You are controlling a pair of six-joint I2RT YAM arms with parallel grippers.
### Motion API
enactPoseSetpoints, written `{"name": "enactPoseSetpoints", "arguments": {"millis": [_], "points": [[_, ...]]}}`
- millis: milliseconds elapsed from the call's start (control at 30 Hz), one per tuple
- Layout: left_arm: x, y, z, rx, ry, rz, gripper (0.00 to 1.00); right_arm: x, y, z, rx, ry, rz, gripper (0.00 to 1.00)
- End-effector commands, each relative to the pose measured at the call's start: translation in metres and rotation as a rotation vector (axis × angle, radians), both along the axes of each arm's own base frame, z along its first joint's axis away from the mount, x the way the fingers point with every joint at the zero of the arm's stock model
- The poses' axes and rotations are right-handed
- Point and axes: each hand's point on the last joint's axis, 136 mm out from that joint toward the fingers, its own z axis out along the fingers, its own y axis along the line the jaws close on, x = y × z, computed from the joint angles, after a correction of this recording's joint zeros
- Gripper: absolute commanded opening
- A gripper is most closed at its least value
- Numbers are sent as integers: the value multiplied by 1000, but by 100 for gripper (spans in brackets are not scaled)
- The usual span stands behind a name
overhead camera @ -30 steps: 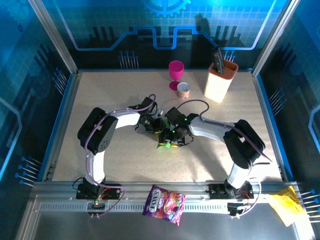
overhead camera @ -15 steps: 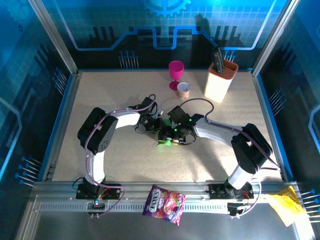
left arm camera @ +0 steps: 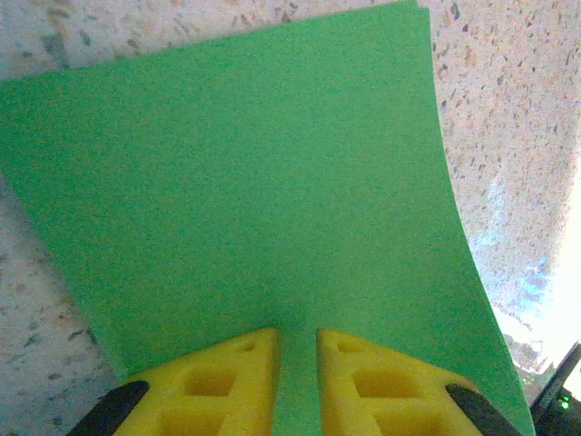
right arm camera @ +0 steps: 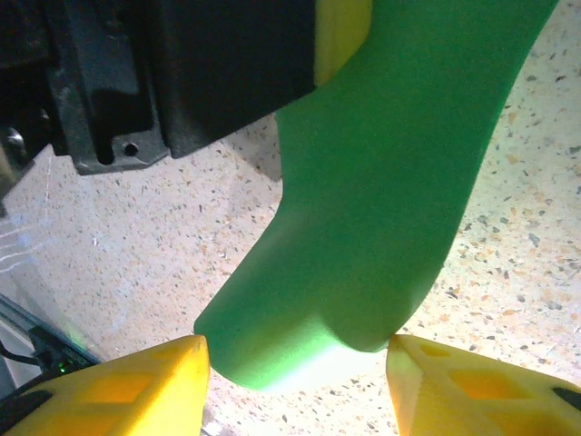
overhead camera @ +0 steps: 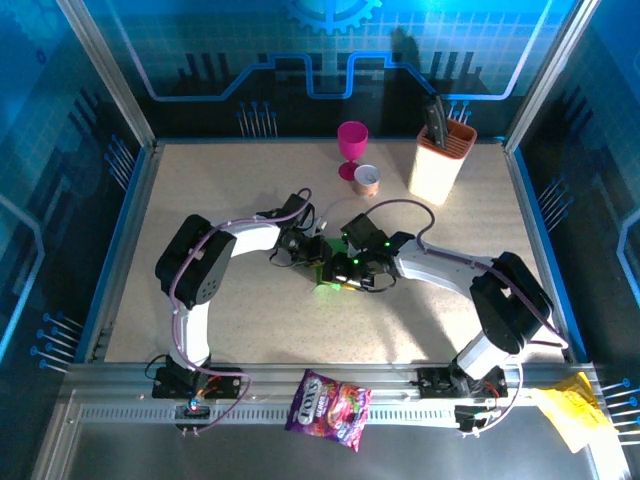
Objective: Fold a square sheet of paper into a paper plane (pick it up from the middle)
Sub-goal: Fold the triangle a second time at the center of the table.
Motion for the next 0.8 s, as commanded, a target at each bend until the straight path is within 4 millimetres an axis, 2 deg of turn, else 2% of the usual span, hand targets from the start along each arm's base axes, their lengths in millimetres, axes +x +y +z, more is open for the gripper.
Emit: {"name": "enactPoseSetpoints", "arguments": {"millis": [0,300,400,533,600,667,767], "points": [[-11,8,-21,48,65,-12,21,3,-1,0,38,2,-18,57],[-11,8,-22,48,66,-10,21,7,-6,0,98,-39,-57,48],[-10,8,-21,51,63,-15,21,10,-9,4,131,-62,-75,49],[-9,7,-21,50,63,-15,21,13,-7,9,168,-74,-65,59],[-9,7,-21,51,63,-15,21,14,-5,11,176,-79,-59,59],[-9,7,-22,50,64,-12,21,13,-5,13,184,-88,-56,56],[-9,7,-23,51,67,-13,21,13,-6,13,187,-91,-59,45]]}}
